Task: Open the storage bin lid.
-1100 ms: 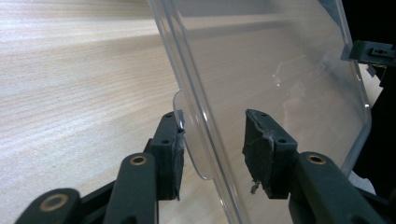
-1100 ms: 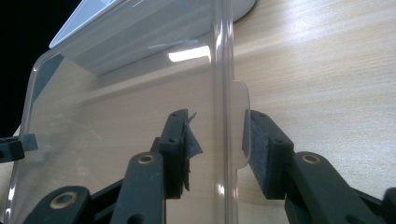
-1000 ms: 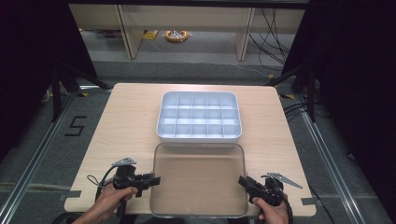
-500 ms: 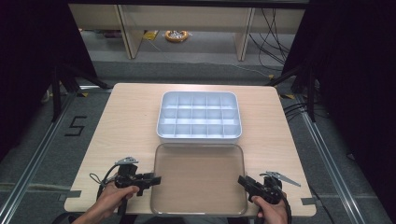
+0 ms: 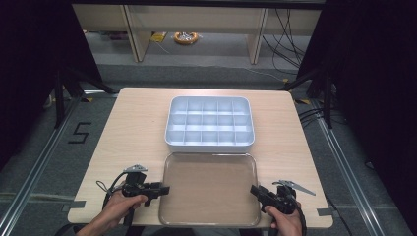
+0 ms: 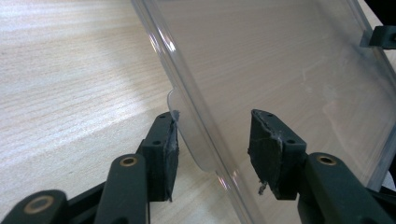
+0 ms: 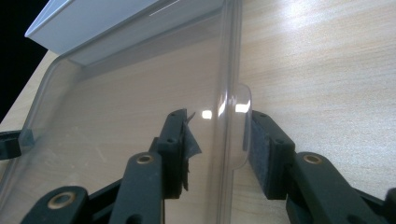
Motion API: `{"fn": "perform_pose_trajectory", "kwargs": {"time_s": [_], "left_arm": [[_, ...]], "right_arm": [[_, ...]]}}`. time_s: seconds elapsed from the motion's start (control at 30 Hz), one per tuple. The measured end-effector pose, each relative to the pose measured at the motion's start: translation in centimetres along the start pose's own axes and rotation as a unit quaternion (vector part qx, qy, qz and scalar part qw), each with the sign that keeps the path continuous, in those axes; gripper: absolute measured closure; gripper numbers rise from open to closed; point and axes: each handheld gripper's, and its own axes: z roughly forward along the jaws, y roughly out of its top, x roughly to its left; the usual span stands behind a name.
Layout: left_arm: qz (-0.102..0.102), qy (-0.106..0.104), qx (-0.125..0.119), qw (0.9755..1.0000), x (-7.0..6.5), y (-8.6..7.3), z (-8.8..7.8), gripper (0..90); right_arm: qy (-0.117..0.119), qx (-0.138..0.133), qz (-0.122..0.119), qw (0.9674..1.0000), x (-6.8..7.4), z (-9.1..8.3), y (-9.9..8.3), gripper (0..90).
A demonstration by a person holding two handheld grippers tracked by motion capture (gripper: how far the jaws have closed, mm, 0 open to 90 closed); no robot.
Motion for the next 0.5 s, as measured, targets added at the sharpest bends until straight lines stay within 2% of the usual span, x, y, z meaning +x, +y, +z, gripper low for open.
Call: {"fn": "perform_pose_trajectory", "kwargs": {"time_s": [0.07, 0.1, 0.13, 0.17, 0.2, 0.27, 0.3, 0.33, 0.37, 0.4, 0.43, 0.5], "left_arm": [[0.004, 0.003, 0.001, 1.0, -0.05, 0.0, -0.01, 52.2], [0.005, 0.003, 0.001, 1.0, -0.04, 0.0, -0.02, 52.2], [0.005, 0.004, 0.001, 1.0, -0.06, -0.01, -0.01, 52.2], [0.006, 0.006, 0.001, 1.0, -0.08, -0.02, -0.01, 52.3], [0.007, 0.006, 0.001, 1.0, -0.09, -0.02, -0.01, 52.2], [0.006, 0.007, -0.001, 1.0, -0.13, -0.03, 0.02, 52.2], [0.005, 0.01, -0.003, 0.9999, -0.23, -0.05, 0.07, 52.2], [0.007, 0.011, -0.003, 0.9999, -0.23, -0.05, 0.06, 52.1], [0.007, 0.01, -0.002, 0.9999, -0.24, -0.05, 0.06, 51.9], [0.008, 0.011, -0.002, 0.9999, -0.24, -0.05, 0.06, 52.0], [0.008, 0.011, -0.002, 0.9999, -0.25, -0.05, 0.06, 51.9], [0.014, 0.012, -0.001, 0.9998, -0.3, -0.07, 0.05, 51.4]], "right_arm": [[0.002, -0.001, 0.001, 1.0, -0.01, 0.07, 0.0, 60.7], [0.007, 0.004, 0.021, 0.9997, 0.24, 0.09, -0.06, 60.6], [0.002, 0.002, 0.022, 0.9997, 0.25, 0.15, -0.08, 60.5], [-0.002, 0.006, 0.02, 0.9998, 0.22, 0.15, -0.07, 60.3], [-0.006, 0.001, -0.008, 0.9999, -0.18, 0.28, -0.01, 60.0], [-0.005, 0.006, 0.001, 1.0, 0.1, 0.25, -0.05, 59.1], [-0.008, 0.002, -0.017, 0.9998, -0.17, 0.4, -0.05, 59.0], [-0.011, 0.003, -0.02, 0.9997, -0.18, 0.45, -0.06, 58.7], [-0.013, 0.004, -0.017, 0.9998, -0.11, 0.54, -0.07, 58.7], [-0.017, 0.002, -0.002, 0.9998, 0.11, 0.55, -0.13, 58.6], [-0.017, 0.006, -0.008, 0.9998, 0.03, 0.49, -0.08, 58.4], [-0.016, 0.006, -0.001, 0.9999, 0.12, 0.57, -0.09, 58.2]]}}
